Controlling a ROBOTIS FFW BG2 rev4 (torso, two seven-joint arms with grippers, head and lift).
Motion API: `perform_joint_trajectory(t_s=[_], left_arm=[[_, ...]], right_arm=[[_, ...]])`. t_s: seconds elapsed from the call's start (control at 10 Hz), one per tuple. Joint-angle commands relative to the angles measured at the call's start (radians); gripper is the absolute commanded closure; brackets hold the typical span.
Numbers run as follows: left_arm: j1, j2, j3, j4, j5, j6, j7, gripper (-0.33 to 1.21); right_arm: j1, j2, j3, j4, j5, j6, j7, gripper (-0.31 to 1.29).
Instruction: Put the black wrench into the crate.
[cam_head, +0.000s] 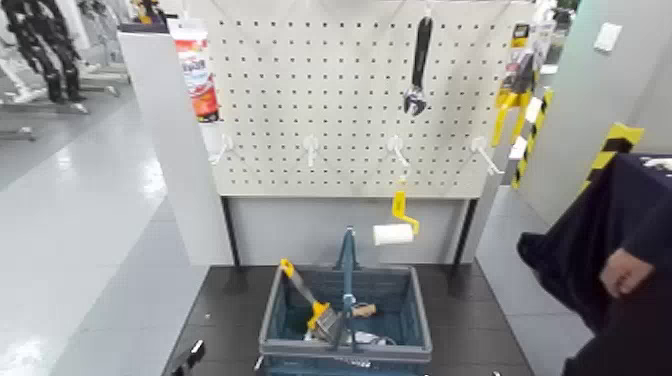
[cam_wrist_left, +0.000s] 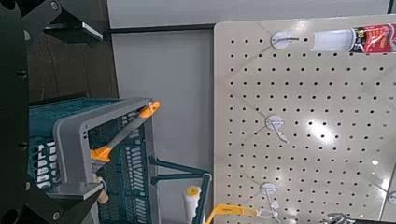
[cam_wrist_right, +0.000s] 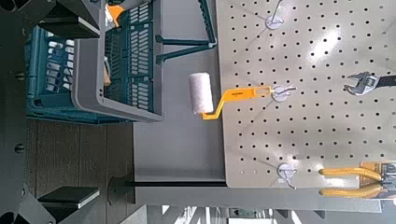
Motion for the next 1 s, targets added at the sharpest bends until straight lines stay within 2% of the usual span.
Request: perform_joint_trajectory(t_s=[0.1, 0.3, 0.7, 0.9, 1.0], left_arm=[[-0.003, 0.000, 0.000, 0.002, 0.001, 0.006, -0.002, 0.18], [-0.006, -0.002, -0.002, 0.004, 0.003, 0.010, -0.002, 0.18], [-0.014, -0.002, -0.005, 0.010, 0.007, 0.013, -0.002, 0.18], [-0.022, 0.002, -0.009, 0.015, 0.013, 0.012, -0.002, 0.18], [-0.025, 0.002, -0.012, 0.015, 0.015, 0.012, -0.002, 0.18]], right_arm=[[-0.002, -0.002, -0.006, -0.003, 0.000, 0.000, 0.003, 0.11], [-0.002, -0.003, -0.025, -0.012, 0.017, 0.000, 0.018, 0.11], [-0.020, 0.001, -0.120, -0.061, 0.025, 0.029, 0.158, 0.11], [-0.075, 0.001, -0.152, -0.071, 0.002, 0.071, 0.207, 0.11], [-0.118, 0.004, -0.178, -0.069, -0.029, 0.114, 0.233, 0.11]])
